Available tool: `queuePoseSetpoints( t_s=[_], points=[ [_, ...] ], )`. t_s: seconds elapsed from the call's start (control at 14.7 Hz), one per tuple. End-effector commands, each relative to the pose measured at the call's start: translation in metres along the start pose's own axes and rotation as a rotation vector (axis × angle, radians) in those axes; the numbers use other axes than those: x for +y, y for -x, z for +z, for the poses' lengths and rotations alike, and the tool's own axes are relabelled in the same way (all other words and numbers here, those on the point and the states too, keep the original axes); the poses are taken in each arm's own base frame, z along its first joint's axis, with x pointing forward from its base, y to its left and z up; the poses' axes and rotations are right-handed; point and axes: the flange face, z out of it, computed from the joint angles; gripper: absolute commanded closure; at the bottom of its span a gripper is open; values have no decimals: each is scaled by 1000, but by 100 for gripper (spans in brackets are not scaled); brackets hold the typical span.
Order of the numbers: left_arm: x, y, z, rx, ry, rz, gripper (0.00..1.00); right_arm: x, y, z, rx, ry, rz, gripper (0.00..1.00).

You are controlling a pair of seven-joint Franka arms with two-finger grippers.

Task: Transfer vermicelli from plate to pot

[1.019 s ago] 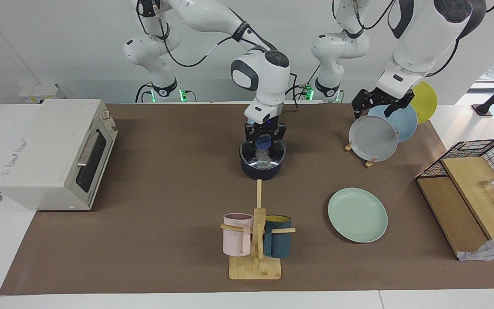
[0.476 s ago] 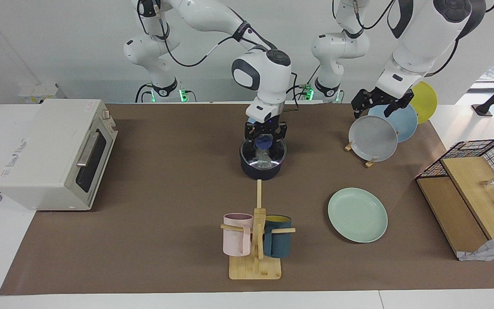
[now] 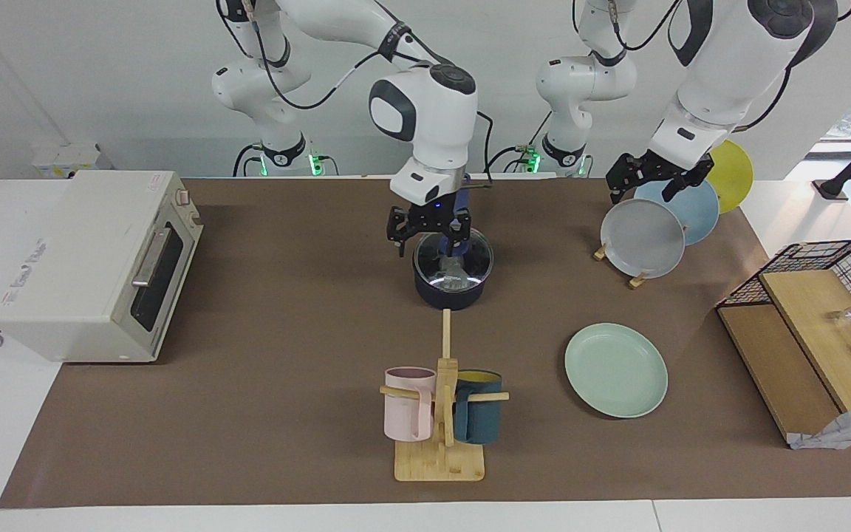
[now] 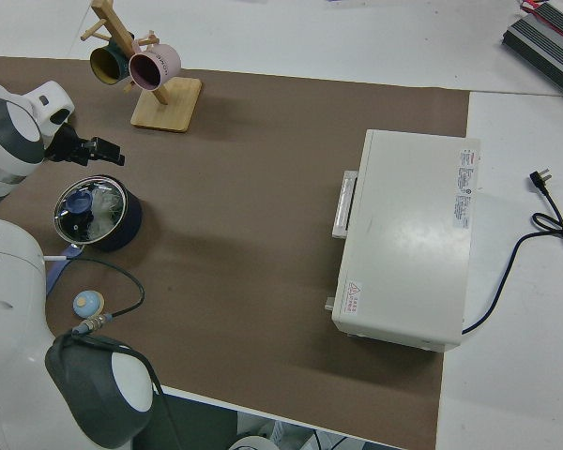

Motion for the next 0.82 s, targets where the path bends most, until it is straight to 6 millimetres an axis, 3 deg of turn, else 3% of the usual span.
queuePoseSetpoints(
  t_s=[0.0,0.14,0.27,0.41,0.75],
  points=[
    [-2,6,-3,-1,9,-9,0,79,-39,-44,-88,-46,10,0],
    [-2,6,-3,1,9,-9,0,146,-43,-75,-122,-77,28,0],
    [-2,6,-3,-1,9,-8,0,207,-35,-97,-163,-67,23,0],
    [-2,6,-3,1,9,-9,0,251,-21,-113,-201,-64,-14,0],
    [-2,6,-3,1,9,-8,0,331,15,-89,-292,-64,-37,0]
  ],
)
